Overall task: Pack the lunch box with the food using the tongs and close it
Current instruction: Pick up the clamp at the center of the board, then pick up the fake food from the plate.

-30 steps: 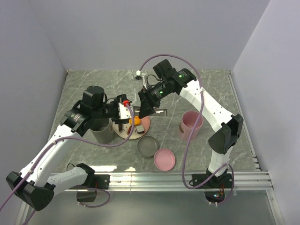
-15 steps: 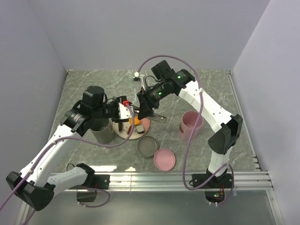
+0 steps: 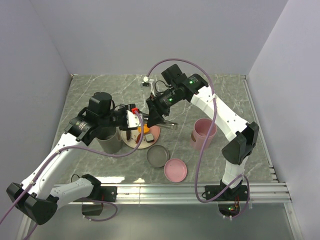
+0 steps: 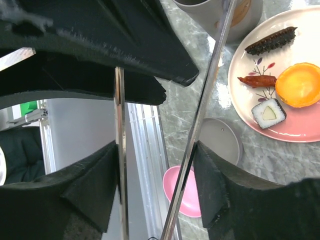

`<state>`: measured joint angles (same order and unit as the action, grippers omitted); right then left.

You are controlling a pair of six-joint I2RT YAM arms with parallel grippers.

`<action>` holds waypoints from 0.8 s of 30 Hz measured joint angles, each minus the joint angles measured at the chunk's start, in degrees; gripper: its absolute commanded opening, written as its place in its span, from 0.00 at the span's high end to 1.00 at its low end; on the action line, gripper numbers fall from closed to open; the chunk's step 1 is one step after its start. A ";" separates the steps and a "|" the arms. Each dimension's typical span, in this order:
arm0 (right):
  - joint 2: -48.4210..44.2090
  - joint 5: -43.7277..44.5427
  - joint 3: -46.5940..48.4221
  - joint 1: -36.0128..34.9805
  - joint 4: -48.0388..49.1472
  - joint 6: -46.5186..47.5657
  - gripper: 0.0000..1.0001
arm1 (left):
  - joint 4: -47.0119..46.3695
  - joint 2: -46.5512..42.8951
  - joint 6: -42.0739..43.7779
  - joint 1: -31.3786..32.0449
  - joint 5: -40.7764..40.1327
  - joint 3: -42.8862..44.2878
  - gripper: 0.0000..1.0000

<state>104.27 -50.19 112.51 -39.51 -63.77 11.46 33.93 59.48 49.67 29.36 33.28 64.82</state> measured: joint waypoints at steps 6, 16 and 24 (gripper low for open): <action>0.00 0.85 0.00 -0.04 -0.52 0.20 0.41 | -1.84 0.00 -1.46 -0.02 -1.36 0.04 0.15; 0.00 3.30 -0.02 5.05 -0.44 -0.09 0.41 | -2.75 -4.61 -7.39 -0.02 -2.10 0.13 0.06; -0.35 7.69 -0.31 12.83 -1.01 1.29 0.41 | -8.22 -12.17 -22.40 -1.68 -2.01 -0.33 0.05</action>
<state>103.92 -42.50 112.20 -26.68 -64.77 12.75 25.71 47.31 27.27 27.68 31.27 64.49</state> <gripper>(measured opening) 0.590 0.952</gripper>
